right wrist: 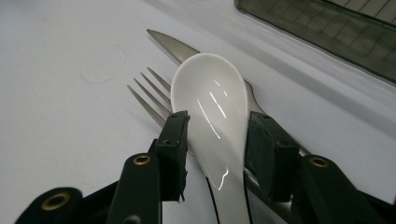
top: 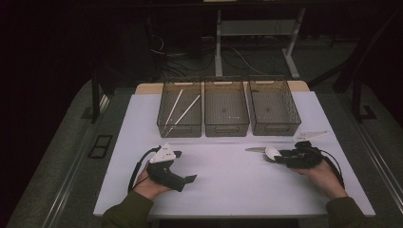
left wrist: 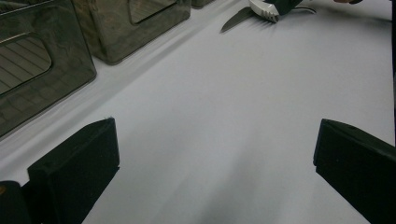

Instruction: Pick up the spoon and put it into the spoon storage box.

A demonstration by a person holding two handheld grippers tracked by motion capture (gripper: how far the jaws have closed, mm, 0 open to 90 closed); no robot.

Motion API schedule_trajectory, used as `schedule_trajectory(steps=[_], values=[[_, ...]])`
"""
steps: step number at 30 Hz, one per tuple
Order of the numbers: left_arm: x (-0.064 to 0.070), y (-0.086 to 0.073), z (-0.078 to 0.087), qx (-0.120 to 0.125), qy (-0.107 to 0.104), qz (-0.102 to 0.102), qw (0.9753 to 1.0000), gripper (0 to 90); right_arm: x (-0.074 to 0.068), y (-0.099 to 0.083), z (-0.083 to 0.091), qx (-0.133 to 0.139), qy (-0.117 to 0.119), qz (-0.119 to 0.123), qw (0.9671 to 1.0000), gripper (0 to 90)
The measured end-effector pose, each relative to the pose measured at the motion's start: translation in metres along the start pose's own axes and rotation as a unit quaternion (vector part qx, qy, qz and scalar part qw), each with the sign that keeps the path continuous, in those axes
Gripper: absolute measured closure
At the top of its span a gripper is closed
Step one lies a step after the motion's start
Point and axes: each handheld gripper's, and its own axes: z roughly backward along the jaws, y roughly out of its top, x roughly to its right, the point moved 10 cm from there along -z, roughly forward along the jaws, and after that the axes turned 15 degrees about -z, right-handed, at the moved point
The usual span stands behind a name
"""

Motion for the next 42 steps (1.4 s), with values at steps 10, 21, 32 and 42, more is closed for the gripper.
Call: schedule_trajectory(steps=[10,21,32,42], values=[[0.0004,0.0000,-0.0008,0.000,0.000,0.002,1.0000,0.0,0.0029,0.0045,-0.0007,0.013,0.000,-0.011,0.9999,60.5],[0.0002,-0.0001,-0.0010,0.000,-0.001,0.000,1.0000,0.0,-0.0003,0.0006,-0.0031,0.003,-0.006,0.007,1.0000,66.5],[0.0004,-0.0002,-0.0012,-0.001,-0.001,-0.001,1.0000,0.0,-0.0001,-0.0004,-0.0011,0.000,-0.002,0.011,0.9999,78.2],[0.0004,0.0002,-0.0005,-0.001,-0.001,-0.003,1.0000,0.0,-0.0017,0.0020,0.0044,0.007,0.006,0.018,0.9998,85.5]])
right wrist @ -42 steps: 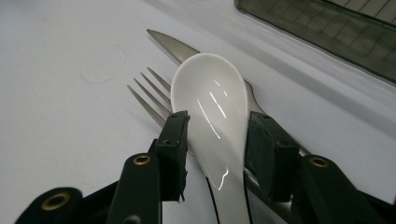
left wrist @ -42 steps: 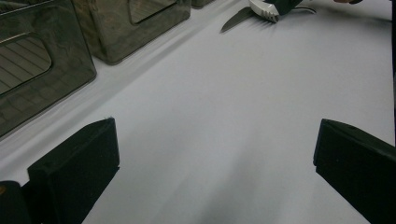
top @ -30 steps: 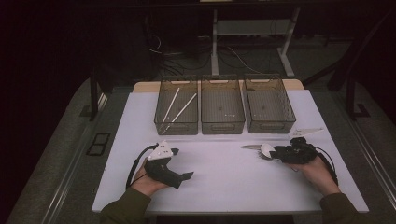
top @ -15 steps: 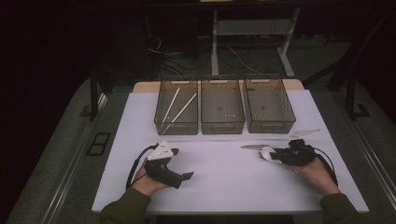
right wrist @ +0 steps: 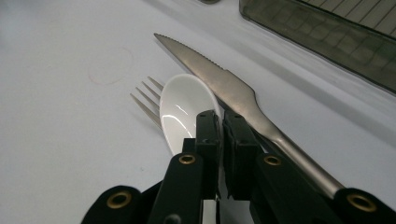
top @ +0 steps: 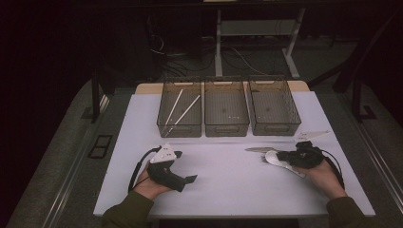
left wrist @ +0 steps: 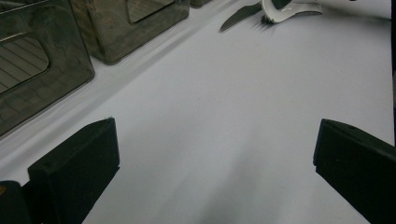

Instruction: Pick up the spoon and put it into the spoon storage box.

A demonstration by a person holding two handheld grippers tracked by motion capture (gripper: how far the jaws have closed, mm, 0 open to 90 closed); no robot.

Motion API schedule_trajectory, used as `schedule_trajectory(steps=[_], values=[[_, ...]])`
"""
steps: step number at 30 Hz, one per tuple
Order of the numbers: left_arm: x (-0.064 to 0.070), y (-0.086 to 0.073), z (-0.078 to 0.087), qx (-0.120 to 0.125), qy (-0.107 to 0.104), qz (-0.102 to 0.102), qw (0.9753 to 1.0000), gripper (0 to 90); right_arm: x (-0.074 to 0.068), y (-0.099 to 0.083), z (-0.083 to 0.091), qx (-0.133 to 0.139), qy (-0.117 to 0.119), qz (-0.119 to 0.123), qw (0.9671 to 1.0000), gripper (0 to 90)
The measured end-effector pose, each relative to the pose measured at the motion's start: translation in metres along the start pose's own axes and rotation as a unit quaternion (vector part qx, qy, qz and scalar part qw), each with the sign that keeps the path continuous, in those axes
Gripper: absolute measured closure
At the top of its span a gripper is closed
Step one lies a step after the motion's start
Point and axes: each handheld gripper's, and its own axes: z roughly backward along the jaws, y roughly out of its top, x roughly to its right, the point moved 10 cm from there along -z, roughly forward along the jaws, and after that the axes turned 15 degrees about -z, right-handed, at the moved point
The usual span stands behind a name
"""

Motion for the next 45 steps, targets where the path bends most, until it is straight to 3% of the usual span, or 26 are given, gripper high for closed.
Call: schedule_trajectory(steps=[10,16,35,45], values=[[0.000,0.001,0.001,0.002,0.000,0.000,1.0000,0.0,0.001,0.002,0.007,0.006,-0.011,0.004,0.9999,86.3],[0.000,0.001,0.001,0.002,0.000,-0.001,1.0000,0.0,-0.001,0.009,0.016,0.030,-0.007,-0.002,0.9995,86.6],[0.001,0.001,0.001,0.005,-0.002,-0.001,1.0000,0.0,-0.007,0.028,0.046,0.090,0.024,-0.022,0.9954,86.8],[0.000,0.002,0.001,0.006,-0.002,-0.001,1.0000,0.0,-0.017,0.051,0.052,0.112,0.035,-0.014,0.9930,86.8]])
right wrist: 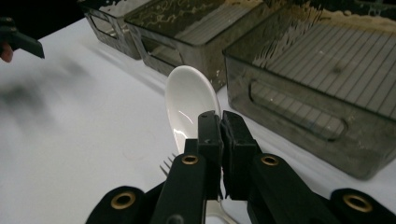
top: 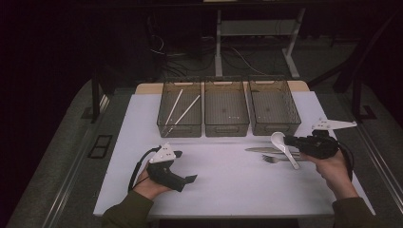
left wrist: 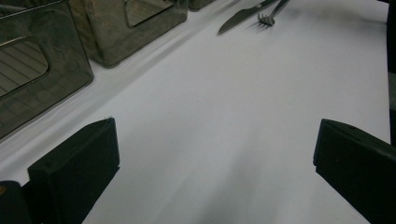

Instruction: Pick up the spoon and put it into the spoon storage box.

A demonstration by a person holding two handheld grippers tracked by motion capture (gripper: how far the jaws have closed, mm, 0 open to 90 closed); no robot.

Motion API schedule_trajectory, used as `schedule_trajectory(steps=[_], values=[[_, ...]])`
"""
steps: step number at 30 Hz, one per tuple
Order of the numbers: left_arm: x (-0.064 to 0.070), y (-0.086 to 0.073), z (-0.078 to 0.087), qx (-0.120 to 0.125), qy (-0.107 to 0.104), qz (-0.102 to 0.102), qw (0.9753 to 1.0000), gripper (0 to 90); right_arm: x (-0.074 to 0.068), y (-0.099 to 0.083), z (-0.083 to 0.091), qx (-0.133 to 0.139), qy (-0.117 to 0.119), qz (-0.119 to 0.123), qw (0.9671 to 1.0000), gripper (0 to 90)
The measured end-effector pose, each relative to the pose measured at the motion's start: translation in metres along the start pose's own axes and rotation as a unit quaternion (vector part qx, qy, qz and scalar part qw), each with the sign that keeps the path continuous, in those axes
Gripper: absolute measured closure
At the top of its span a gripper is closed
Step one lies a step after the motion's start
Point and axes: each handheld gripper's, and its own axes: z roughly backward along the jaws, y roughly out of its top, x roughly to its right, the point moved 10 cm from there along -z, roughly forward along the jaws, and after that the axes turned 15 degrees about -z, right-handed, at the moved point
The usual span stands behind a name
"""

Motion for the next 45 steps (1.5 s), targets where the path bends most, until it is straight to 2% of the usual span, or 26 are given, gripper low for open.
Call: schedule_trajectory(steps=[3,11,19,27,36,45], values=[[0.000,0.000,0.000,0.001,0.000,0.001,1.0000,0.0,-0.003,0.009,-0.002,0.006,0.004,-0.002,1.0000,86.8],[0.000,0.002,0.000,0.009,0.000,0.004,1.0000,0.0,-0.011,0.032,-0.016,0.013,0.007,0.010,0.9998,86.8],[0.001,0.002,0.000,0.008,-0.002,0.002,1.0000,0.0,-0.014,0.056,-0.032,0.012,-0.003,0.015,0.9998,86.8],[0.001,0.003,0.000,0.011,-0.002,0.003,0.9999,0.0,-0.024,0.089,-0.052,0.015,-0.006,0.025,0.9996,86.8],[0.001,0.003,0.000,0.011,-0.004,0.000,0.9999,0.0,-0.040,0.120,-0.080,0.021,-0.007,0.034,0.9992,86.8],[0.002,0.004,-0.001,0.014,-0.008,0.001,0.9999,0.0,-0.048,0.139,-0.115,0.026,-0.013,0.036,0.9989,86.8]])
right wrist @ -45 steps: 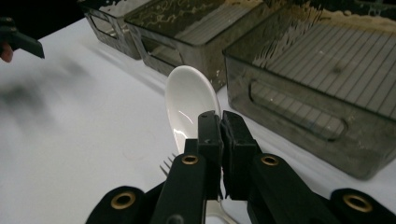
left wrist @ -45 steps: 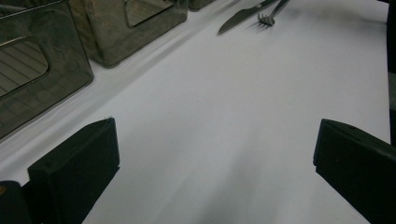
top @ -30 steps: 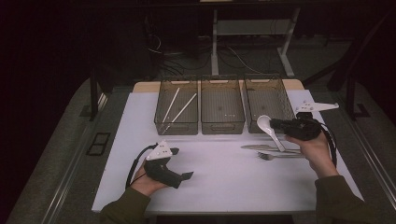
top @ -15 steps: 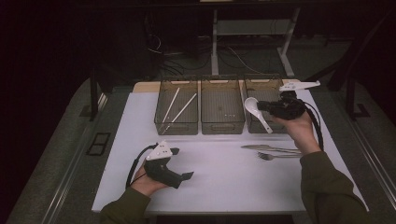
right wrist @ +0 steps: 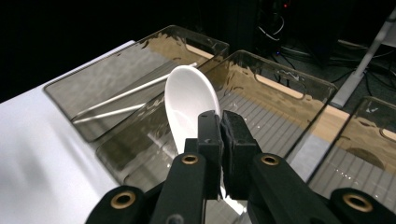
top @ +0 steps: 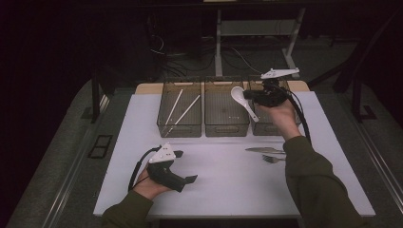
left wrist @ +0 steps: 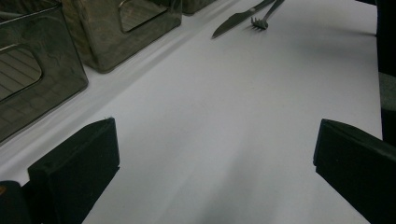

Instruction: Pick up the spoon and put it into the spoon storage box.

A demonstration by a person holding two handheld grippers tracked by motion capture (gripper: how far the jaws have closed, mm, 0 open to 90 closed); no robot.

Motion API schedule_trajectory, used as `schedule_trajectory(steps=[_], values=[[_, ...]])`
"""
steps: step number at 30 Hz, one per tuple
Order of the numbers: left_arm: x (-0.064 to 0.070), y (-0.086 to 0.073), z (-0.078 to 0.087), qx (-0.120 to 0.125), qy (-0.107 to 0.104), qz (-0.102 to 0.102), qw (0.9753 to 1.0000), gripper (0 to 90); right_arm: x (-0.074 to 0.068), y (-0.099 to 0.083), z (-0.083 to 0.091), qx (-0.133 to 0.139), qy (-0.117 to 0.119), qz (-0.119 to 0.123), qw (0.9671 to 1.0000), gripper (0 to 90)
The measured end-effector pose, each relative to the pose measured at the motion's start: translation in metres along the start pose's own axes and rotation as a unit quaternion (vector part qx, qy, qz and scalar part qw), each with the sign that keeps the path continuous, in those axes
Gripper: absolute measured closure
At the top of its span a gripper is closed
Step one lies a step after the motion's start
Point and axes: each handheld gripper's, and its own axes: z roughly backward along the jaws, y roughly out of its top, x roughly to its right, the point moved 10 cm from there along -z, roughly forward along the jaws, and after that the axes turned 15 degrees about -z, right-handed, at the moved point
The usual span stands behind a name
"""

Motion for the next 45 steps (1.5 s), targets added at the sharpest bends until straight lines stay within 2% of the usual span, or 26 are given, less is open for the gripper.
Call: schedule_trajectory(steps=[11,15,17,24,31,33,39,45], values=[[0.001,0.001,0.000,0.003,0.000,-0.005,1.0000,0.0,-0.002,-0.007,-0.041,-0.010,-0.006,-0.005,0.9999,86.7],[0.002,0.002,0.000,0.005,-0.001,0.000,1.0000,0.0,-0.001,-0.017,-0.050,-0.026,-0.013,-0.003,0.9996,86.7],[0.001,0.001,0.000,0.001,-0.002,-0.005,1.0000,0.0,-0.002,-0.023,-0.054,-0.033,-0.012,0.002,0.9994,86.7],[0.002,0.002,-0.001,0.003,-0.002,-0.003,1.0000,0.0,0.003,-0.043,-0.067,-0.063,-0.029,0.013,0.9975,86.7],[0.002,0.002,0.000,0.004,-0.003,-0.003,1.0000,0.0,0.003,-0.049,-0.069,-0.076,-0.030,0.012,0.9966,85.8],[0.002,0.002,0.000,0.004,-0.002,-0.003,1.0000,0.0,0.002,-0.048,-0.068,-0.071,-0.023,0.009,0.9971,80.0],[0.002,0.002,-0.001,0.003,-0.002,-0.003,1.0000,0.0,-0.003,-0.040,-0.060,-0.056,-0.009,0.006,0.9984,72.6],[0.002,0.001,-0.001,0.003,-0.001,-0.003,1.0000,0.0,-0.009,-0.032,-0.049,-0.042,0.015,-0.010,0.9990,62.9]])
